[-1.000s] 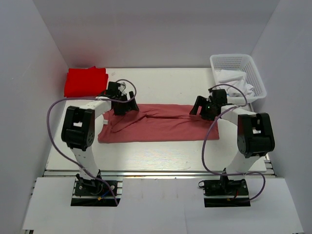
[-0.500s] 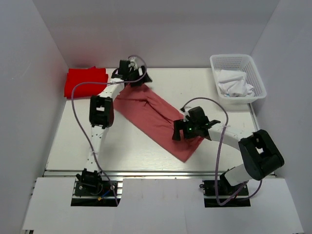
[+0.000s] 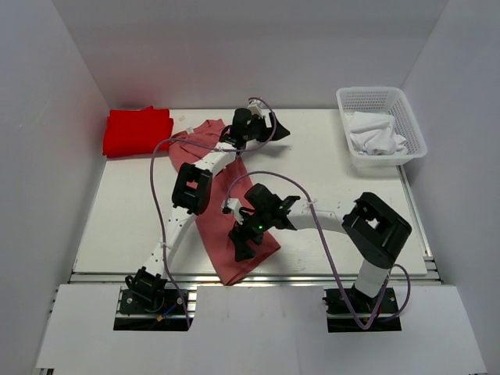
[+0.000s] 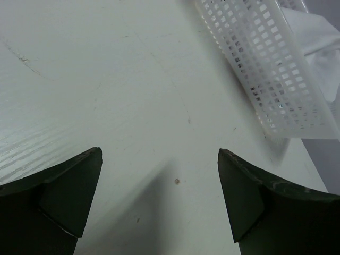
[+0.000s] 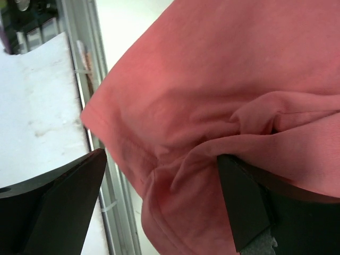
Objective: Fold and stack the t-shirts
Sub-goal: Rotate the tshirt 90 degrees
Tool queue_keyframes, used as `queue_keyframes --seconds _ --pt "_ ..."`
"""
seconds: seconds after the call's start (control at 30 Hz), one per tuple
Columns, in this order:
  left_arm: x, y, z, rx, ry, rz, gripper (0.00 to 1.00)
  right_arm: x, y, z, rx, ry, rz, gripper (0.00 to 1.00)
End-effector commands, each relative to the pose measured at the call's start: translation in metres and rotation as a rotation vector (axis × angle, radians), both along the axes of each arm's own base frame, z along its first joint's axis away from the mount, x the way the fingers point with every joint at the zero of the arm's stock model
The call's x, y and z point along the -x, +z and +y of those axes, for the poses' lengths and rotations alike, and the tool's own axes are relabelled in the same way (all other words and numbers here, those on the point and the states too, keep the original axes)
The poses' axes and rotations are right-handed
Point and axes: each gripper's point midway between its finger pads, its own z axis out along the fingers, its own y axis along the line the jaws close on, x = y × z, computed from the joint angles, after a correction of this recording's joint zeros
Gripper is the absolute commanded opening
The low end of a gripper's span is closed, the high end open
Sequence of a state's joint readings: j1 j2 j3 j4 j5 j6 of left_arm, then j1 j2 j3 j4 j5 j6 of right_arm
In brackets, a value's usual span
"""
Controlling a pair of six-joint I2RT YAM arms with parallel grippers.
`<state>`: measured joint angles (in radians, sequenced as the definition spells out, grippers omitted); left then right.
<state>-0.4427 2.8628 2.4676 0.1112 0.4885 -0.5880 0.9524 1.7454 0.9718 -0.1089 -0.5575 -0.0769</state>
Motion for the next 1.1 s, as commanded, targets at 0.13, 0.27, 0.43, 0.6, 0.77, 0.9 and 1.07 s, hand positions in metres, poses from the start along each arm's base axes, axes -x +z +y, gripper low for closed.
queue_keyframes --seconds 0.13,0.27,0.43,0.6,0.77,0.9,1.07 --pt "-0.008 0.12 0.03 -0.02 0.045 -0.213 1.0 -0.012 0.049 0.003 -0.117 -0.041 -0.117 0.9" --pt "0.008 0.204 0.063 -0.104 0.155 -0.289 1.0 -0.055 0.075 -0.008 -0.113 -0.33 -0.225 0.9" --pt "0.018 0.19 0.155 -0.327 0.469 -0.192 1.0 -0.108 0.086 -0.055 -0.081 -0.729 -0.347 0.9" --pt "0.04 0.128 0.222 -0.615 0.667 0.029 1.0 -0.145 0.087 -0.112 -0.027 -1.134 -0.364 0.9" --pt "0.041 0.059 0.249 -0.673 0.692 0.223 1.0 -0.156 0.073 -0.166 0.039 -1.375 -0.337 0.9" --pt "0.031 0.016 0.26 -0.656 0.696 0.32 0.97 -0.156 0.068 -0.187 0.041 -1.428 -0.327 0.9" --pt "0.015 -0.029 0.248 -0.607 0.617 0.385 0.94 -0.153 0.061 -0.196 0.071 -1.413 -0.3 0.9"
